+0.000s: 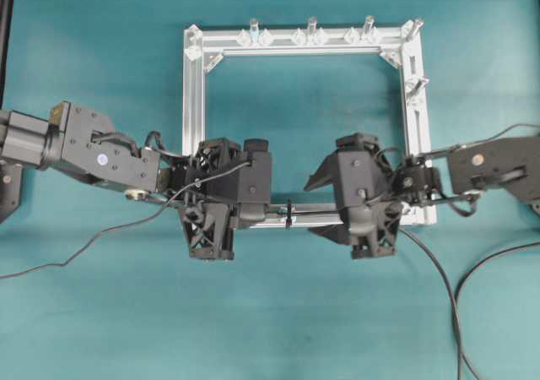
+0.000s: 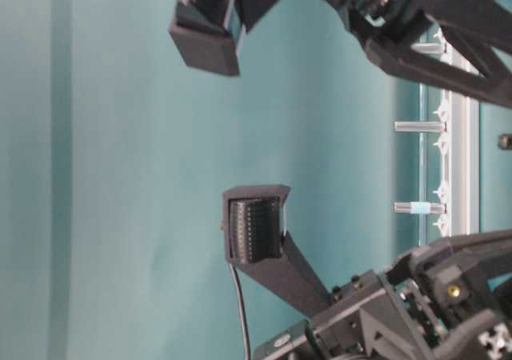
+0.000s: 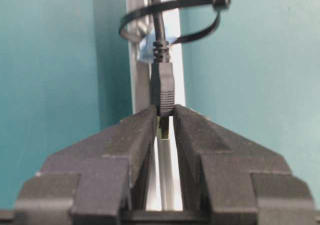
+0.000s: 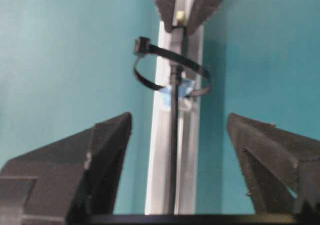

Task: Insert the wire through the string loop located in the center.
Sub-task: 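Open the right gripper and release the cable, then pull the plug leftward with the left gripper through the loop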

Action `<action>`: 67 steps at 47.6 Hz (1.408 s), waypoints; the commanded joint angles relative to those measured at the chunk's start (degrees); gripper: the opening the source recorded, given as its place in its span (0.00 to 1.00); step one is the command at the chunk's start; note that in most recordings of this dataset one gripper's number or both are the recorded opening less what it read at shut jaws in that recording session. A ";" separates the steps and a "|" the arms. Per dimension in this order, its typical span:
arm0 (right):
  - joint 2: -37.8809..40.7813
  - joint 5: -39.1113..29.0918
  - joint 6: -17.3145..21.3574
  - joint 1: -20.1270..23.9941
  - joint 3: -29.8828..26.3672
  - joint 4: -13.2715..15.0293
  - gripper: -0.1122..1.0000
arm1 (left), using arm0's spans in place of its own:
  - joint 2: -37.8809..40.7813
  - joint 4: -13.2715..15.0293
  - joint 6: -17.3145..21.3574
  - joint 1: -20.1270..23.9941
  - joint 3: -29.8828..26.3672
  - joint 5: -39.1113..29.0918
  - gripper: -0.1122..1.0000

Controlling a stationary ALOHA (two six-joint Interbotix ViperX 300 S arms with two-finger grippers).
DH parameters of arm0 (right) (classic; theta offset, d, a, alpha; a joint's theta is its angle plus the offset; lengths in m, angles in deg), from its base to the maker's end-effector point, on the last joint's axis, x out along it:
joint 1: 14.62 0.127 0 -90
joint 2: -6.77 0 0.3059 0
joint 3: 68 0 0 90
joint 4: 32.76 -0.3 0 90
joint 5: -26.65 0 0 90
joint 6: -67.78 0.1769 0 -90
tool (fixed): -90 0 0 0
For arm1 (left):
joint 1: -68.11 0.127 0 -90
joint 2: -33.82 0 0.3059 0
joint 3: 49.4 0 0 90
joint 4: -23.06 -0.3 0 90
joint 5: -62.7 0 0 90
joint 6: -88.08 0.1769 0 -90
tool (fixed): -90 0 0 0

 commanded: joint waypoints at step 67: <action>-12.39 -6.06 0.09 0.18 8.09 -0.26 0.81 | -23.29 0.00 -5.62 -0.44 19.69 -9.40 0.24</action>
